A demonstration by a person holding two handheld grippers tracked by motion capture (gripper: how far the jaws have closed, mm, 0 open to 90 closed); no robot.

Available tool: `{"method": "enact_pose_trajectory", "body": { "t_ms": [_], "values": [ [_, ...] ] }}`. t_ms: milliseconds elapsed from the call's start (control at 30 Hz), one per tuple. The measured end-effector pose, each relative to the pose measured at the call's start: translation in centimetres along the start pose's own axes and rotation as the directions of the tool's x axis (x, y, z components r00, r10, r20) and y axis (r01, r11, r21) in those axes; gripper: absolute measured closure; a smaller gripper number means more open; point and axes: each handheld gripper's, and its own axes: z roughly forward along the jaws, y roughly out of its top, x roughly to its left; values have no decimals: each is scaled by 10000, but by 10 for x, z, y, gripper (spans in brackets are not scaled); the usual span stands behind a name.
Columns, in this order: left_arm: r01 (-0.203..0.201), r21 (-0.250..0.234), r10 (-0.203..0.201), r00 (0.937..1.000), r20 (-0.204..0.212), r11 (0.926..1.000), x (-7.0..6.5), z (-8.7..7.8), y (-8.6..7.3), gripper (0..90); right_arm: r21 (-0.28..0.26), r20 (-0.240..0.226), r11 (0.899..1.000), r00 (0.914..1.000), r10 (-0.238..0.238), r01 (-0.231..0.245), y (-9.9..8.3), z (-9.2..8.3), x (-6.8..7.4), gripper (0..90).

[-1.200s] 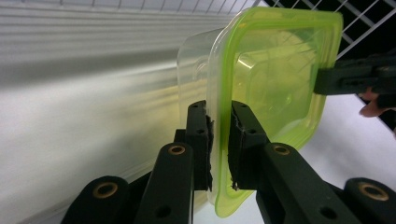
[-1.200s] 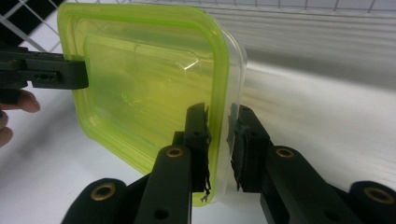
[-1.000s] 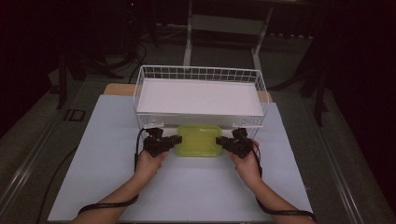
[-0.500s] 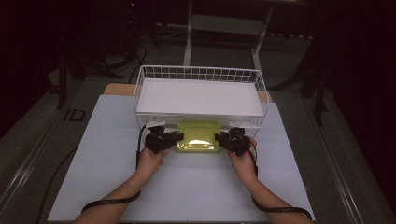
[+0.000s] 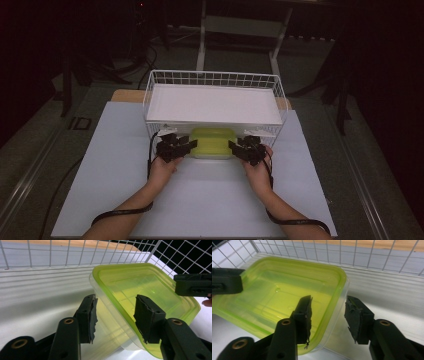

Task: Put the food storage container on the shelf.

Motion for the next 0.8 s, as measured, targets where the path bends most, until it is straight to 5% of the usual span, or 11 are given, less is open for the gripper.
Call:
{"method": "enact_pose_trajectory", "body": {
  "t_ms": [133, 567, 767, 800],
  "values": [
    [115, -193, -116, 9999, -39, 9997, 0, -8, -1, 487, -158, -113, 9997, 9998, -191, 190, -2, -5, 4, 522],
    [-604, -317, 616, 9974, 365, 9977, -19, -49, 0, 489, -503, -674, 9972, 9960, -591, 558, 0, -35, 27, 526],
    [-684, -225, 699, 9947, 755, 9974, -25, -68, -2, 452, -293, -1107, 9966, 9907, -793, 765, -7, -41, 39, 613],
    [-771, -144, 780, 9936, 813, 9969, -27, -70, -4, 452, -261, -1184, 9967, 9898, -792, 766, -9, -42, 41, 703]
  ]
}}
